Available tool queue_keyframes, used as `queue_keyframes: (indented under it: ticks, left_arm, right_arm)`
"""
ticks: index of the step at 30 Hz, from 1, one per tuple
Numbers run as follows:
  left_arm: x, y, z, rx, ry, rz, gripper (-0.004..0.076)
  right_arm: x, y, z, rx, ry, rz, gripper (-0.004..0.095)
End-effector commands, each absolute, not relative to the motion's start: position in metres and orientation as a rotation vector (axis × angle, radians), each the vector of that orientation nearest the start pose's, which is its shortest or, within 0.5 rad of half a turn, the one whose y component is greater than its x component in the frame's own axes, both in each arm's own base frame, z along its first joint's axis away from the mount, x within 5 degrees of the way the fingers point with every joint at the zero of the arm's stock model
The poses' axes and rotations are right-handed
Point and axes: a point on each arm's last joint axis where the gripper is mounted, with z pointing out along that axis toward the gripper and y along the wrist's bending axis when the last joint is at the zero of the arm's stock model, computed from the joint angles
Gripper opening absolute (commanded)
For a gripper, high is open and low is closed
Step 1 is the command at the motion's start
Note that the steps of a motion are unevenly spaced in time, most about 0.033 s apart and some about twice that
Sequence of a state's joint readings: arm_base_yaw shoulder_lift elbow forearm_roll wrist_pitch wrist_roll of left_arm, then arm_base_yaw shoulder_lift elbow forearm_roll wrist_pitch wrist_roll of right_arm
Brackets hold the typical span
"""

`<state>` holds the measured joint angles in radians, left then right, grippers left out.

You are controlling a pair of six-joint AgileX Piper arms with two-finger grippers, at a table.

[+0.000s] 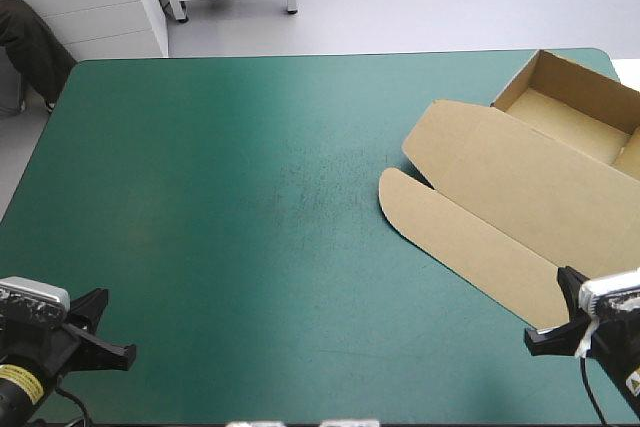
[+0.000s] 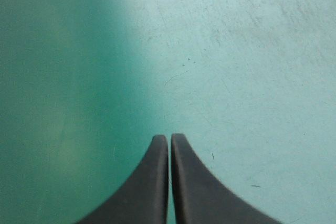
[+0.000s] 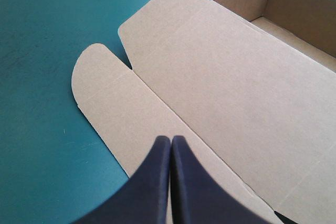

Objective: Fold the box

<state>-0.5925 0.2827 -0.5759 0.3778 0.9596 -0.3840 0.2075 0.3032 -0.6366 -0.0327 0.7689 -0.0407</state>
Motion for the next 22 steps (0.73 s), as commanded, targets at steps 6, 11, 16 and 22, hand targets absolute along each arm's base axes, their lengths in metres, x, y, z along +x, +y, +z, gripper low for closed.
queue_keyframes:
  ticks: [6, 11, 16, 22]
  left_arm:
    - [0.027, 0.015, 0.314, 0.258, 1.877, -0.183, -0.0004]
    - [0.017, 0.023, 0.306, 0.240, 1.849, -0.181, -0.0004]
    - [0.011, 0.029, 0.298, 0.226, 1.856, -0.174, -0.0004]
    - [0.006, 0.032, 0.295, 0.215, 1.836, -0.178, -0.0004]
  right_arm:
    - [0.027, 0.009, 0.327, -0.272, 1.748, 0.128, -0.0015]
    - [0.015, 0.007, 0.315, -0.248, 1.706, 0.147, -0.0015]
    - [-0.002, 0.003, 0.309, -0.226, 1.635, 0.163, -0.0015]
    - [0.002, 0.004, 0.297, -0.235, 1.684, 0.157, -0.0015]
